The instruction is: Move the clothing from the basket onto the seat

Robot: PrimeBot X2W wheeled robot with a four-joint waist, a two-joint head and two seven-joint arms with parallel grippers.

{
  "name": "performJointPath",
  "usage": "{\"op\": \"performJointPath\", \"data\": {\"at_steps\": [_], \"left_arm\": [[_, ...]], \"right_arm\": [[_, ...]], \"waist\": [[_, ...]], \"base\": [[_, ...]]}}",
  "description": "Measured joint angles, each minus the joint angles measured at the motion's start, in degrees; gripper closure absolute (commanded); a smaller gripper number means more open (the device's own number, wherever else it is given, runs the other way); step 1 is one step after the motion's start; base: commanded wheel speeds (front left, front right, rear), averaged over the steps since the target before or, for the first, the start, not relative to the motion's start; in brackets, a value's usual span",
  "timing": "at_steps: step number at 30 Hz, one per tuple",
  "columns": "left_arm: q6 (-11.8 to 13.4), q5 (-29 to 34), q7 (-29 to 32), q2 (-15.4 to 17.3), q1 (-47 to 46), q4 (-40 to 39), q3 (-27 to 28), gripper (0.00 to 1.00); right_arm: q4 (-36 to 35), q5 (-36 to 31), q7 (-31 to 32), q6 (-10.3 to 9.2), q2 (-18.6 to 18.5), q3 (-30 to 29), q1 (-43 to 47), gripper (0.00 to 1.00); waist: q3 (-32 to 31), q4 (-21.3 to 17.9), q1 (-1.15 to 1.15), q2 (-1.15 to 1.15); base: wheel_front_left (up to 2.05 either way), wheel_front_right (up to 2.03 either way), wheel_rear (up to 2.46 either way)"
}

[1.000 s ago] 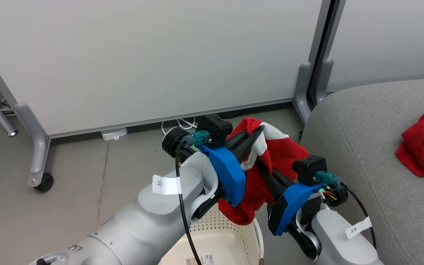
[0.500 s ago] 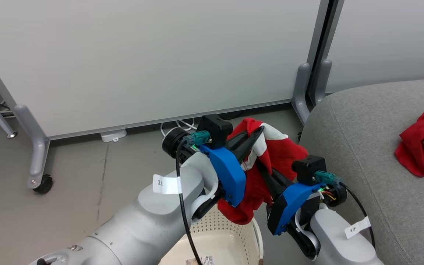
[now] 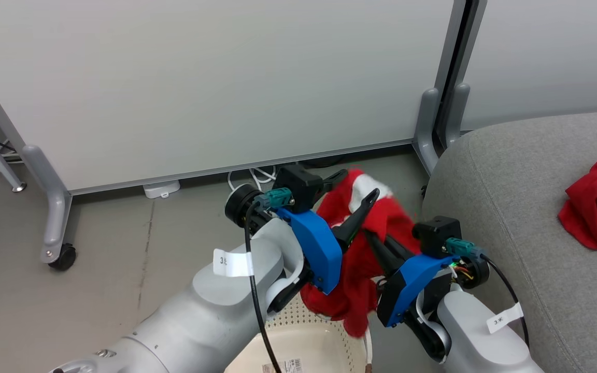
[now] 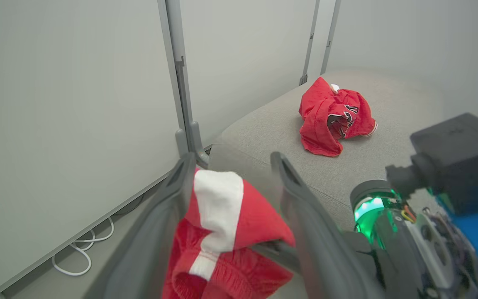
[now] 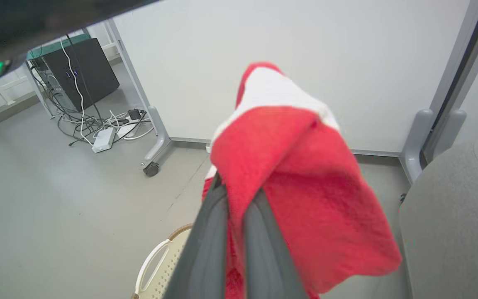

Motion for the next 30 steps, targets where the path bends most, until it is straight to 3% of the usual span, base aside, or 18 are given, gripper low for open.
{"op": "performJointPath", "data": {"at_steps": [4,17,30], "left_arm": [[0.00,1.41,-0.67,0.12,2.08,0.82,1.52,0.00],[0.83,17.59,-0.81,7.80,21.39,-15.02,24.32,0.00],[0.35,28.19,-0.81,10.10,37.21,-24.18,41.58,0.00]], "right_arm": [[0.15,-0.16,-0.45,0.00,0.00,-0.64,-0.35,1.00],[-0.21,-3.09,-1.24,0.00,0.00,-5.45,-0.15,1.00],[-2.82,-4.68,-0.51,0.00,0.00,-8.58,1.21,1.00]], "waist": [[0.13,0.28,0.00,0.00],[1.01,2.70,0.00,0.00],[2.04,3.70,0.00,0.00]], "base": [[0.00,0.00,0.00],[0.00,0.00,0.00],[0.00,0.00,0.00]]}}
